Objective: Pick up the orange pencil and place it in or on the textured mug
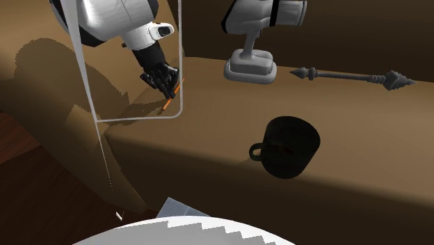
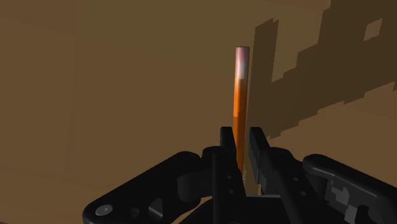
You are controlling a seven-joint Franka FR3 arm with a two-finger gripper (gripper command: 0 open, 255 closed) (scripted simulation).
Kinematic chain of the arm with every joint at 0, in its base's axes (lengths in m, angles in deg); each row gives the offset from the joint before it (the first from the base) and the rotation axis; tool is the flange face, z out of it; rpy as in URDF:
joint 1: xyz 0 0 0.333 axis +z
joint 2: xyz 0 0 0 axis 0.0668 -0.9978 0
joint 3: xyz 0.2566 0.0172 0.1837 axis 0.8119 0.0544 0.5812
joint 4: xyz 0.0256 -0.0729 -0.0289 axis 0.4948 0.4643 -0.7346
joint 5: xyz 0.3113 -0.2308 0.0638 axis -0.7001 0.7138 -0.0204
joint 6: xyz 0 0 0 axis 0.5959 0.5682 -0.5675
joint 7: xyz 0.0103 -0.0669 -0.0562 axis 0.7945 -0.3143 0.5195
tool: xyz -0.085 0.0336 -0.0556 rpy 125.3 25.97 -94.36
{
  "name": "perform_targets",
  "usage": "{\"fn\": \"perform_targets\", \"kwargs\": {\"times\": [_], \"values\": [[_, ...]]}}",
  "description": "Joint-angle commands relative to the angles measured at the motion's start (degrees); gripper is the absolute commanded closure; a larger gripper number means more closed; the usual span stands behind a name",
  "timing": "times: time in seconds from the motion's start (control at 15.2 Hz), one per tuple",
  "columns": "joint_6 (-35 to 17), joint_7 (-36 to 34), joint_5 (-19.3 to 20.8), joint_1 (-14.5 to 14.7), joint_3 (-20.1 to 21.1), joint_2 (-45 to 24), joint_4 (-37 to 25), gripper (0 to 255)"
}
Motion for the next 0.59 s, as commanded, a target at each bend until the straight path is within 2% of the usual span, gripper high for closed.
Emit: {"fn": "perform_targets", "kwargs": {"times": [0.0,0.53], "values": [[0.0,0.0,0.0,0.0,0.0,0.0,0.1,255],[4.7,1.8,-1.7,-0.3,0.7,2.6,-2.6,255]]}}
